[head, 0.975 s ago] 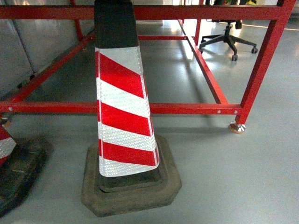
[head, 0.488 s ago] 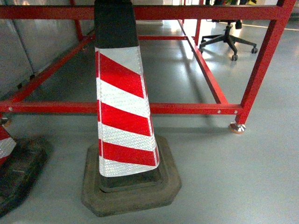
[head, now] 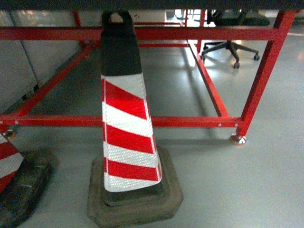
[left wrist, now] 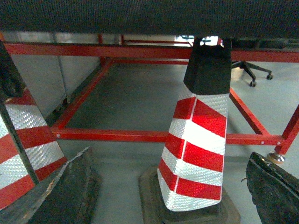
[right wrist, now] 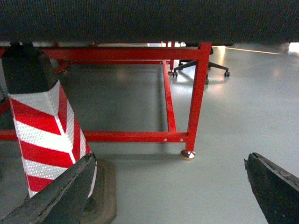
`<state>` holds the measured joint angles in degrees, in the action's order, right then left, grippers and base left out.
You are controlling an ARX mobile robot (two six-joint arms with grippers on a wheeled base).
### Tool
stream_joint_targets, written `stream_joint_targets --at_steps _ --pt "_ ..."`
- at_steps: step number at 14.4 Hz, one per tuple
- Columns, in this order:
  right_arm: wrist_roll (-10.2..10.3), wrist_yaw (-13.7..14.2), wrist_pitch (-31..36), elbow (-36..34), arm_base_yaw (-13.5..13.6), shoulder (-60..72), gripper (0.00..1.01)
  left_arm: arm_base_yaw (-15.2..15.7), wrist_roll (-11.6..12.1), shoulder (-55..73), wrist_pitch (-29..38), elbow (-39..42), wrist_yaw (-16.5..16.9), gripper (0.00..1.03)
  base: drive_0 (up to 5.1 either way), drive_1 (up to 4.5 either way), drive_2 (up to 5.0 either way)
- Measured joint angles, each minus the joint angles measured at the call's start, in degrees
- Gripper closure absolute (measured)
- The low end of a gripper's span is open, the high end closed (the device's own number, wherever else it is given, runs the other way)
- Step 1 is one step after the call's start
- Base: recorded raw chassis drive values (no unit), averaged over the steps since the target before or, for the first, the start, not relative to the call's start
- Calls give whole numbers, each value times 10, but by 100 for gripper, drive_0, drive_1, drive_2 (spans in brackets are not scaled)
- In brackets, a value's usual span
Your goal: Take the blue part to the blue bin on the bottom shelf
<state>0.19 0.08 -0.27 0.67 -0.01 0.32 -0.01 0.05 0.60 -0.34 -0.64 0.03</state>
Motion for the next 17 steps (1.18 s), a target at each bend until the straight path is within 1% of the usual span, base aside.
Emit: stream_joint_targets --at_steps 17 --pt "0 0 0 0 0 0 3 0 0 0 0 0 0 5 0 0 0"
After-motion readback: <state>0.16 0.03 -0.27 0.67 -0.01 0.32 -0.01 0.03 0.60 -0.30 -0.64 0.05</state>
